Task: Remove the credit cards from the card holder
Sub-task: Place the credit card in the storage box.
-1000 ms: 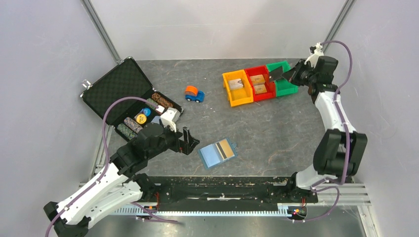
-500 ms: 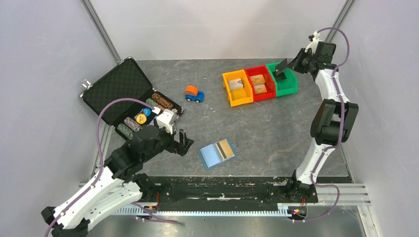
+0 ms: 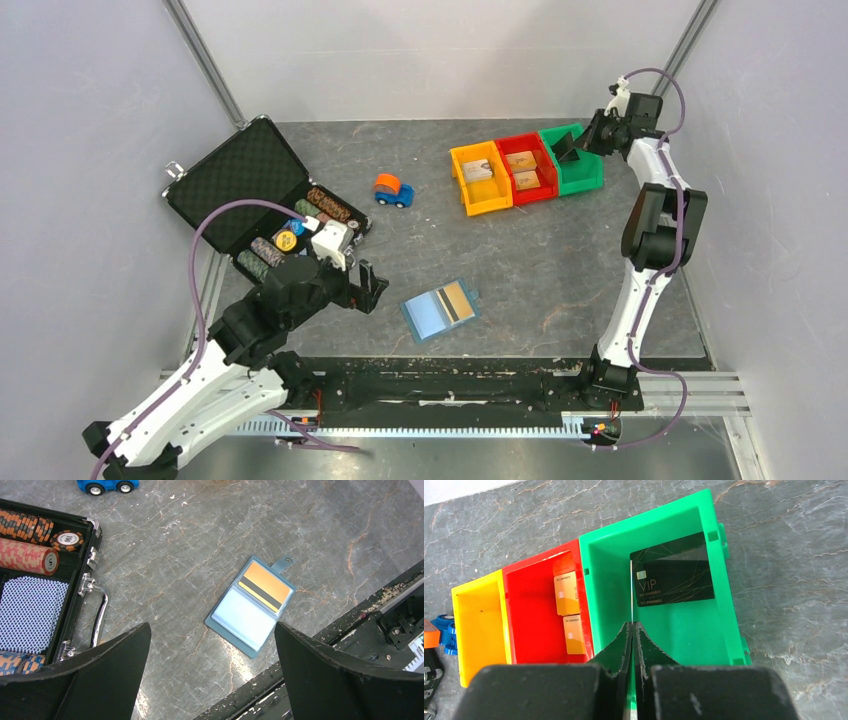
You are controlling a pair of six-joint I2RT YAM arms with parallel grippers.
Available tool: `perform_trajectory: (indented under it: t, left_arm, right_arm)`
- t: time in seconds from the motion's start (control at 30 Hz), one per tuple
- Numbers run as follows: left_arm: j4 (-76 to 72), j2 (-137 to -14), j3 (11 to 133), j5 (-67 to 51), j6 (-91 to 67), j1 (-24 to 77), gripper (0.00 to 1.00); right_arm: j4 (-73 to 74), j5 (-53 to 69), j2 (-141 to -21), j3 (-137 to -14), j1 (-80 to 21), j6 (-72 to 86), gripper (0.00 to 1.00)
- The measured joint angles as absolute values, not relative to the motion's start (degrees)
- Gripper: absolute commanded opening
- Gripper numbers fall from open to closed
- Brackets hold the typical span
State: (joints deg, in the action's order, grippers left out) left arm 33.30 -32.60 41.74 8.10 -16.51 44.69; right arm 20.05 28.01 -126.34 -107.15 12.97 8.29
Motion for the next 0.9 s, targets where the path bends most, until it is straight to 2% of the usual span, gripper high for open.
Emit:
perform_trajectory:
  t: [0.9]
  left_arm:
    - [32.93,-36.47,41.74,8.91,-16.51,44.69,1.0]
  right_arm:
    - [12.12,29.89,-134.04,-109.71,13.04,9.96,0.0]
